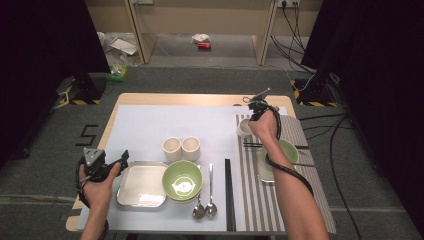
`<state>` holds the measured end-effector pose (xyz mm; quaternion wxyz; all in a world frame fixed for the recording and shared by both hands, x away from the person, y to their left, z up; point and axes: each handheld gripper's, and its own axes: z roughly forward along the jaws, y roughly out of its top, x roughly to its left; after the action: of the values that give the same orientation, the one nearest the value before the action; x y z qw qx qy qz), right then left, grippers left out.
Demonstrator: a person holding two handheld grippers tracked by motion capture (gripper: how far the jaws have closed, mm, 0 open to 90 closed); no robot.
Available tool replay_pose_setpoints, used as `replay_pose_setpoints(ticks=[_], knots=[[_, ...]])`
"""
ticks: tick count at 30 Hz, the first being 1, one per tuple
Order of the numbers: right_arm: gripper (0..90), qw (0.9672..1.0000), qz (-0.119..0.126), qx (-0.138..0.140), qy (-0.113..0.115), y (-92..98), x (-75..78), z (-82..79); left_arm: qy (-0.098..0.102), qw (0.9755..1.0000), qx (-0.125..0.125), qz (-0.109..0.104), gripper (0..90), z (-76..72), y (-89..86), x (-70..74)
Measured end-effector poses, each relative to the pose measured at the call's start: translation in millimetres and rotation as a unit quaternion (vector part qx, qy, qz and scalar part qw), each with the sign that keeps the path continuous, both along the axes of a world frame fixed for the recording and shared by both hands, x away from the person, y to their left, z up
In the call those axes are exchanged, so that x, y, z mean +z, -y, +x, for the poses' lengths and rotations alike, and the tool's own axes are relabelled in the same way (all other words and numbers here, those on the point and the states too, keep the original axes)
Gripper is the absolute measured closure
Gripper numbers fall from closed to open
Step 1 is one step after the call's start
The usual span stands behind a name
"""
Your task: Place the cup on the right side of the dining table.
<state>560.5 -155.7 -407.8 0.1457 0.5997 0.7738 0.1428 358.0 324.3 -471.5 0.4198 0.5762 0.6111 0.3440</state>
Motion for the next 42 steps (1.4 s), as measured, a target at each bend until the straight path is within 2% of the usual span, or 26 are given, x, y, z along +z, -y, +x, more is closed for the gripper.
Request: replay_pose_setpoints(ticks=[9,12,19,24,30,42], knots=[[82.9,0.9999,0.002,0.007,0.016,-0.8,-0.8,4.7,0.001,1.0000,0.000,-0.001,14.0,-0.1,-0.2,0.0],[76.0,0.9996,0.001,0.009,0.028,-2.4,0.8,6.6,-0.001,1.0000,0.000,0.000,14.1,-0.2,-0.6,-0.5],[70.9,0.9994,0.008,0.007,0.033,1.6,0.3,5.2,-0.001,1.0000,0.000,0.000,14.1,-0.2,-0.1,-0.4],[67.4,0.9985,0.033,-0.003,0.044,6.6,5.5,-1.6,0.001,1.0000,0.001,-0.001,14.1,-0.4,0.0,-0.1],[63.8,0.9969,0.050,-0.007,0.060,10.9,14.4,-11.0,-0.001,1.0000,0.001,0.000,14.1,-0.5,0.1,-0.2],[62.3,0.9932,0.069,0.004,0.093,17.2,23.3,-30.9,0.002,1.0000,0.003,-0.001,14.1,-0.8,-0.4,-0.4]])
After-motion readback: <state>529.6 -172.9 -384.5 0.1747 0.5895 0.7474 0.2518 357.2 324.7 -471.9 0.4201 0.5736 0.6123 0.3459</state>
